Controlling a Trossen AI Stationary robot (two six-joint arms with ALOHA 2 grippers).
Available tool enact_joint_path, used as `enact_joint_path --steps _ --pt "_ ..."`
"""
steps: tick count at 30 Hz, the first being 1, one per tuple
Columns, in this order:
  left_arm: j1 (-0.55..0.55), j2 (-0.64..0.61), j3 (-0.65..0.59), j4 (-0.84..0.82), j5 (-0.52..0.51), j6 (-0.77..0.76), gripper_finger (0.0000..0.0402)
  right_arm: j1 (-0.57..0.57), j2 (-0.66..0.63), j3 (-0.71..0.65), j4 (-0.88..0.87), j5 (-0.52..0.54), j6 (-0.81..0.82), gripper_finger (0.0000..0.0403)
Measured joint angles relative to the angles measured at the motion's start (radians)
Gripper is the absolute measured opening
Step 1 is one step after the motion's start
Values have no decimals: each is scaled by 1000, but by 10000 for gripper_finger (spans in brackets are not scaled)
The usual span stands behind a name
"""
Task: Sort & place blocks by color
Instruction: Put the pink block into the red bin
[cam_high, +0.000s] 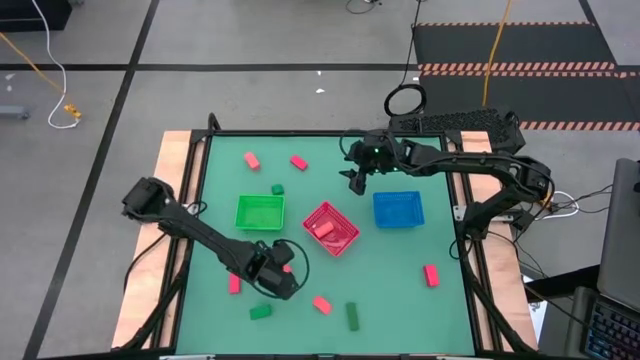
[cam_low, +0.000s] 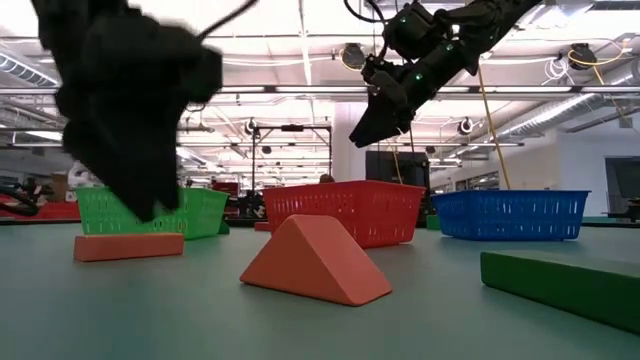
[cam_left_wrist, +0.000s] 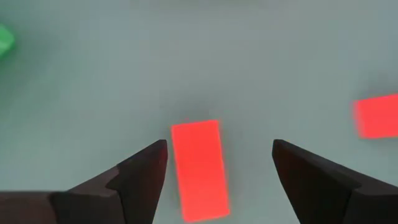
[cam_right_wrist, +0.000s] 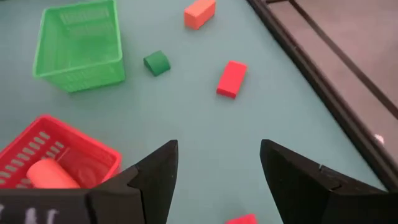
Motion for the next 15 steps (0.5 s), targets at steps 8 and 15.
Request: enact_joint_path --steps 8,15 --pt "-1 73 1 -44 10 -40 289 35 0 0 -30 0 -2 222" --pt "4 85 2 -47 12 -48 289 35 0 0 -48 2 -9 222"
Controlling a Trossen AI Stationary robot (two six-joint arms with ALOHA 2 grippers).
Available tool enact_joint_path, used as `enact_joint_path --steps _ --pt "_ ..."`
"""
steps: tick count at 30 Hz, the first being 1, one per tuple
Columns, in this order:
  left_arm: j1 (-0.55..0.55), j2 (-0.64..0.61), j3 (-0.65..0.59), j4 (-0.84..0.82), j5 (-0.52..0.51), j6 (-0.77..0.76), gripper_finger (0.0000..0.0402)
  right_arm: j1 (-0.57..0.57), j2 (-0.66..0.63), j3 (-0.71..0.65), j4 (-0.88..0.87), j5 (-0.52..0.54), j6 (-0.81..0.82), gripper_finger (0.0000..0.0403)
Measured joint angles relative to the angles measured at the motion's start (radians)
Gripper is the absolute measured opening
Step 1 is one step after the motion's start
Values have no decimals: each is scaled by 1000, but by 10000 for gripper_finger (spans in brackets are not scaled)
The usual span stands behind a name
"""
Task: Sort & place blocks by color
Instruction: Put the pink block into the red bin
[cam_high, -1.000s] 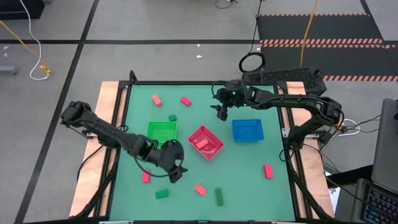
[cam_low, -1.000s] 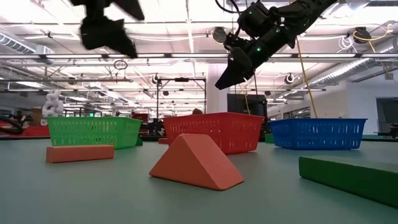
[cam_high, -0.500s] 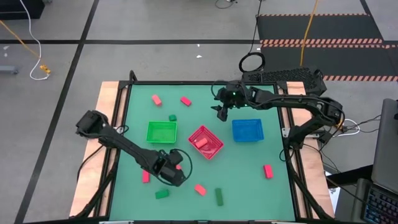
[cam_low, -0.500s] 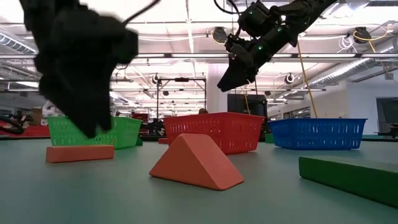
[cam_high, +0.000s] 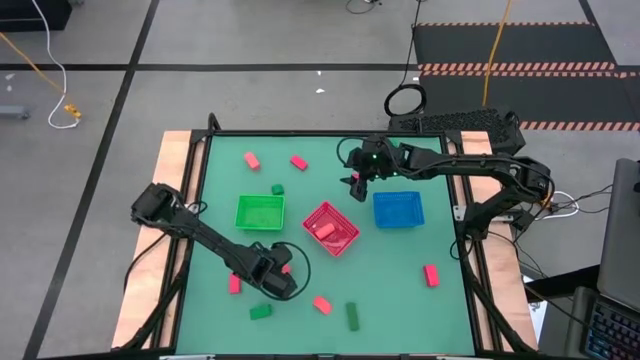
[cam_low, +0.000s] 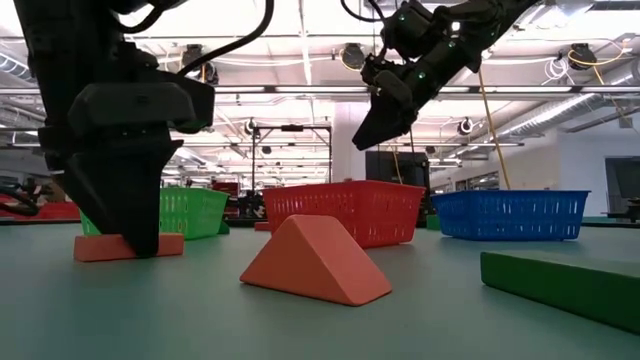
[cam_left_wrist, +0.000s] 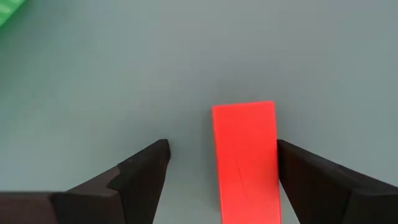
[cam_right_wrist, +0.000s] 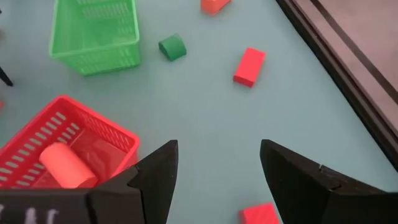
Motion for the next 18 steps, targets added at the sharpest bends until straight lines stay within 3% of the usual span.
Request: enact_joint_path --steps 5,11,18 --pt "3 2 8 -8 5 2 253 0 0 0 1 1 -12 222" --pt "23 1 13 -5 50 33 125 0 0 0 2 2 -17 222" --pt "107 -85 61 0 104 242 124 0 0 0 7 2 -48 222"
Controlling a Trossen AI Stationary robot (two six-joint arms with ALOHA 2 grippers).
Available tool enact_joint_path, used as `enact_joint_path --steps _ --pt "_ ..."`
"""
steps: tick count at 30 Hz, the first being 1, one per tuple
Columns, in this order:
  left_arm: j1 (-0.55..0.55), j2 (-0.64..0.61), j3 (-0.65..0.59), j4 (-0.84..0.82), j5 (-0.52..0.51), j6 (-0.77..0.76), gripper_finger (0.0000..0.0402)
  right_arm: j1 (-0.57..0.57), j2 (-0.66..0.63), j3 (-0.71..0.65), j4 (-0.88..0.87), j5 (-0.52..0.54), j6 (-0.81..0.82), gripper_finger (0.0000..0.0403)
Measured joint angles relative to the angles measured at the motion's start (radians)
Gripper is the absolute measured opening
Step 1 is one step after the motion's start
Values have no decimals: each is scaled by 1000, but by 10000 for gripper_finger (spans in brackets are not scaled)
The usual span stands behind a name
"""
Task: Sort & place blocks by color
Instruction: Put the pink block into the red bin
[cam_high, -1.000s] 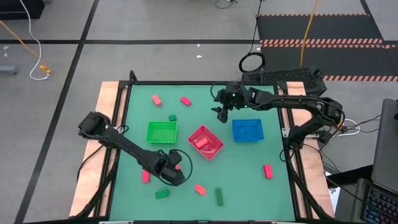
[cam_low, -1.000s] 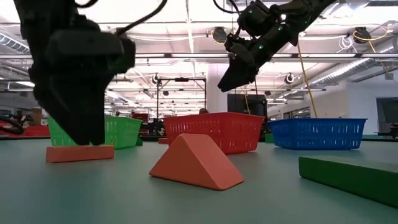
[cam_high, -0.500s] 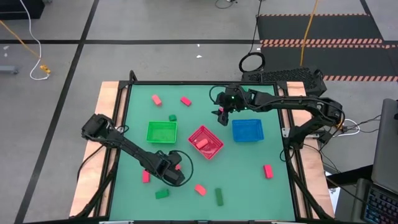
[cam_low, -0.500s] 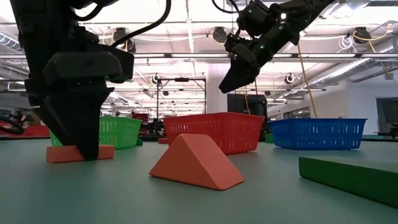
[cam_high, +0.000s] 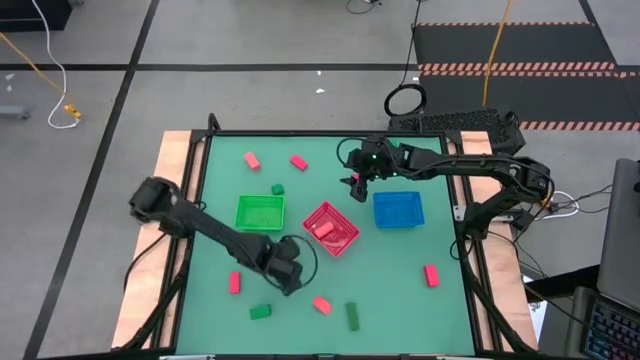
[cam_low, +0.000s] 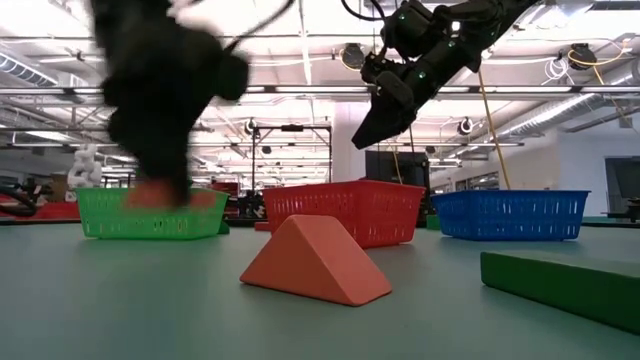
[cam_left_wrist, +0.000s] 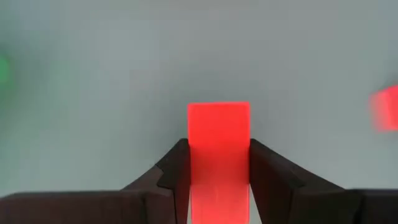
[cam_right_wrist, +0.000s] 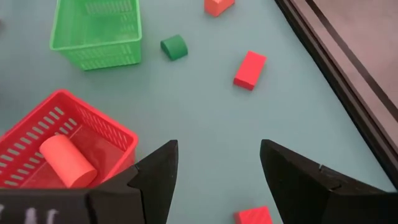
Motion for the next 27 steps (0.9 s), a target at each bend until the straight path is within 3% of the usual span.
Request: enact_joint_path --steps 11,17,27 --pt "187 -183 174 19 -229 462 124 -11 -76 0 -42 0 -1 222" --pt "293 -154 180 115 -229 596 131 -10 -161 0 -74 1 41 222" --pt "364 43 177 189 -130 605 134 -10 -305 -87 -42 129 118 222"
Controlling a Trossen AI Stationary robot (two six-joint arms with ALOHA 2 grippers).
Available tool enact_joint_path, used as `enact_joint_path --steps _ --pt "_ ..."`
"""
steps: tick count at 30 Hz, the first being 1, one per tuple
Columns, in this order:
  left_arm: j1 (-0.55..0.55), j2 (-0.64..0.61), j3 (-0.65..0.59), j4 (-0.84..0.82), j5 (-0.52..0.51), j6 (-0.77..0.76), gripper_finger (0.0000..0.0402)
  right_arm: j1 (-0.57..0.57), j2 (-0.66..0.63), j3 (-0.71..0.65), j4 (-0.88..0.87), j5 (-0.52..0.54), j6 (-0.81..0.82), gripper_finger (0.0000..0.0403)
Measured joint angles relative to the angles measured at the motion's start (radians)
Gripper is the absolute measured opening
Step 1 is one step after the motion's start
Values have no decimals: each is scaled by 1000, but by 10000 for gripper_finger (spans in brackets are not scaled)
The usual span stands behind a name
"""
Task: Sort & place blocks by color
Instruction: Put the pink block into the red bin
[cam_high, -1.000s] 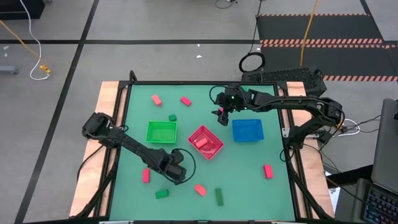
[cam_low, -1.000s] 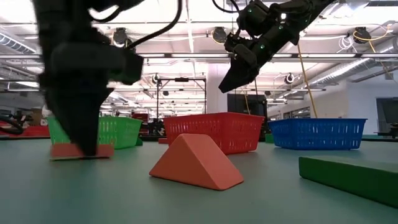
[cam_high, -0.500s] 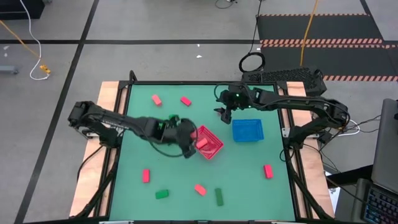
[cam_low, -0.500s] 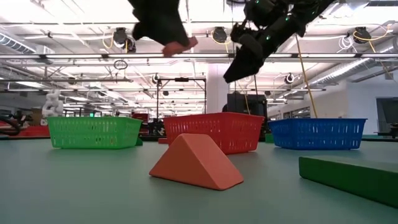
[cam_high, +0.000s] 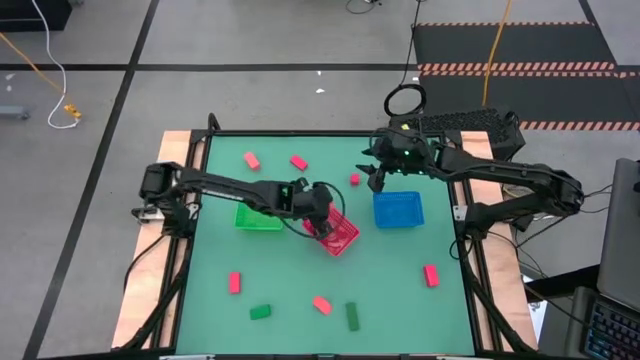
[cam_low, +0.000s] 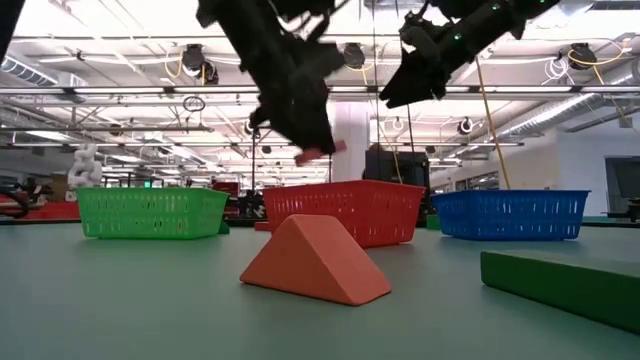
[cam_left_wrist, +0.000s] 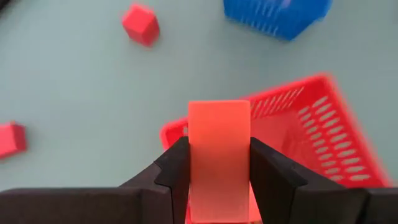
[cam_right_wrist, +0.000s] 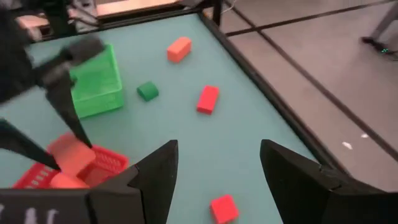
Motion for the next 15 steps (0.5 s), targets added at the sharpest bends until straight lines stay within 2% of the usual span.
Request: enact_joint_path --steps 3,7,15 --pt "0 55 1 70 0 -9 135 0 -49 -41 40 60 0 222" --pt "-2 122 1 98 13 -18 142 0 -107 -96 120 82 11 222" --pt "-2 125 2 102 37 -14 213 0 -183 -174 242 81 23 222"
